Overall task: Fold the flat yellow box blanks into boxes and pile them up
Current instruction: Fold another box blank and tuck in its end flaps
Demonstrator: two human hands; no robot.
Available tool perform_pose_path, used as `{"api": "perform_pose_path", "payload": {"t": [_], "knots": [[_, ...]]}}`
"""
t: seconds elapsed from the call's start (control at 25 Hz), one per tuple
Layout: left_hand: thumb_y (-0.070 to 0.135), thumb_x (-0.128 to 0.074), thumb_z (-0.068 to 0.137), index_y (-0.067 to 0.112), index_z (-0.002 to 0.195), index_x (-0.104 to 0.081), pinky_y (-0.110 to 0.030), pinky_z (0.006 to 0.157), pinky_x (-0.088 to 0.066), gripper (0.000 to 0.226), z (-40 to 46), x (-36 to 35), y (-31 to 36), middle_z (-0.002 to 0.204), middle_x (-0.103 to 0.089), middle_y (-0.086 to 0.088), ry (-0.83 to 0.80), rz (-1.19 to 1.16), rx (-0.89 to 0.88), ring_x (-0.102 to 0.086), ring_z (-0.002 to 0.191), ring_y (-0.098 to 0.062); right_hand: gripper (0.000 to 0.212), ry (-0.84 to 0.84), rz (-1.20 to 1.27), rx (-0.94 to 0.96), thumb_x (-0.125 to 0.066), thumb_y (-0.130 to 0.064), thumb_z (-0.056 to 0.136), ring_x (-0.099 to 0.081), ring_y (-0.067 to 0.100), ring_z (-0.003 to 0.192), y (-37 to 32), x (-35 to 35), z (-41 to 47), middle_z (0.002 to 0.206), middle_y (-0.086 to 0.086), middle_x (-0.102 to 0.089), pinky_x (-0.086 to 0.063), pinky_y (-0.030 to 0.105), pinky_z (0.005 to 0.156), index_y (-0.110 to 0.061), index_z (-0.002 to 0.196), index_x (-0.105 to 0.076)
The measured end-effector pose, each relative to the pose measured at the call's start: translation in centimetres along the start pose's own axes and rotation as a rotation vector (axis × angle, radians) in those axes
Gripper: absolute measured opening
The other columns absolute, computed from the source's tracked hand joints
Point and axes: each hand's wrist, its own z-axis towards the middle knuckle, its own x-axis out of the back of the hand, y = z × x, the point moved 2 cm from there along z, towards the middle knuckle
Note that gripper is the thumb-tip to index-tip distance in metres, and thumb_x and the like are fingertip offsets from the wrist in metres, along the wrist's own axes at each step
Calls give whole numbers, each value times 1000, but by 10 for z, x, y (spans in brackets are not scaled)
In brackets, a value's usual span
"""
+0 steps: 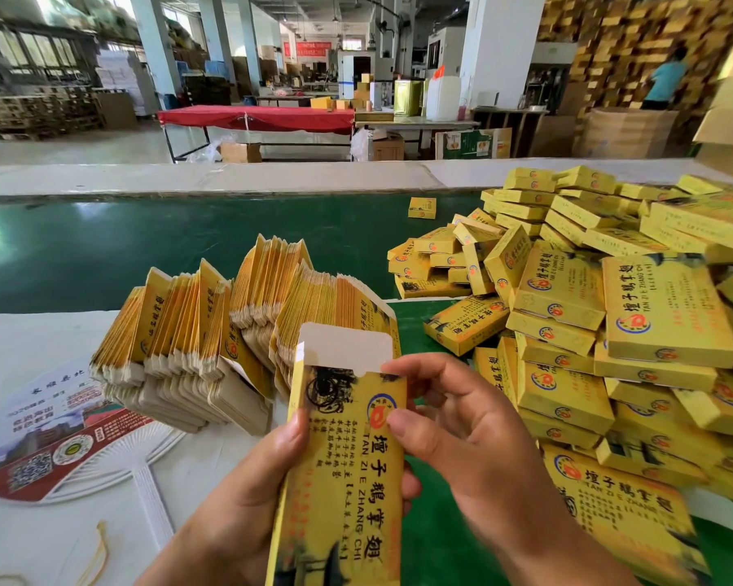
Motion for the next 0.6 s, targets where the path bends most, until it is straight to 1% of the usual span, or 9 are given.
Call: {"api": "perform_pose_path", "payload": {"t": [0.12, 0.24, 0.28, 0.32, 0.36, 0.4, 0.44, 0.52, 0.6], "knots": [[15, -24, 108, -17, 143, -24, -46, 117, -23, 48, 4, 4, -1, 147, -34, -34, -103, 15, -16, -34, 138, -42, 21, -98, 31, -31, -73, -22, 83, -59, 21, 45, -1, -2, -1, 77, 10, -65, -48, 25, 40, -11, 96, -61], [21, -29, 107, -13, 145, -28, -49, 116, -24, 50, 2, 8, -2, 147, -36, -34, -106, 30, 48, -35, 137, -44, 24, -106, -77, -10, -70, -29, 86, -59, 25, 47, -2, 3, 0, 70, 5, -63, -46, 26, 41, -8, 86, -59], [27, -39, 105, -8, 143, -37, -50, 112, -31, 51, 5, 5, -6, 144, -41, -33, -124, 36, 96, -41, 134, -44, 24, -73, -143, 15, -68, -32, 87, -60, 24, 52, -3, 5, 1, 70, 4, -63, -47, 28, 43, -10, 82, -61], [37, -57, 97, 0, 136, -51, -49, 104, -42, 54, 6, 5, -11, 136, -52, -30, -123, 95, 115, -51, 126, -43, 24, -25, -244, 54, -67, -37, 87, -61, 21, 57, -5, 7, 3, 69, 2, -63, -48, 29, 48, -15, 77, -63], [45, -75, 80, 8, 125, -63, -46, 91, -53, 59, 7, 11, -11, 124, -63, -27, -9, 244, 92, -61, 114, -42, 24, 28, -363, 104, -64, -41, 87, -59, 16, 61, -6, 9, 4, 68, 0, -62, -47, 28, 54, -21, 73, -65], [47, -85, 67, 13, 116, -67, -43, 80, -58, 63, 7, 15, -10, 112, -70, -24, 132, 447, -4, -68, 101, -42, 25, 70, -450, 141, -61, -44, 87, -57, 12, 61, -7, 11, 5, 66, -2, -62, -44, 24, 57, -25, 71, -65], [44, -86, 64, 15, 113, -64, -40, 74, -60, 62, 7, 15, -7, 104, -72, -22, 228, 608, -120, -71, 94, -41, 26, 94, -490, 153, -60, -45, 88, -54, 8, 60, -7, 11, 6, 65, -5, -61, -41, 20, 56, -27, 70, -65], [30, -81, 69, 22, 107, -61, -37, 69, -60, 44, 10, 11, -4, 97, -74, -18, 285, 738, -376, -73, 87, -36, 28, 99, -494, 141, -61, -44, 89, -53, 5, 56, -6, 11, 7, 61, -8, -60, -39, 15, 55, -26, 68, -64], [23, -79, 69, 23, 106, -61, -37, 68, -60, 41, 11, 11, -4, 94, -73, -15, 292, 787, -476, -74, 82, -32, 29, 96, -496, 125, -59, -40, 90, -53, 3, 54, -4, 10, 8, 60, -9, -59, -39, 13, 55, -24, 67, -63]]}}
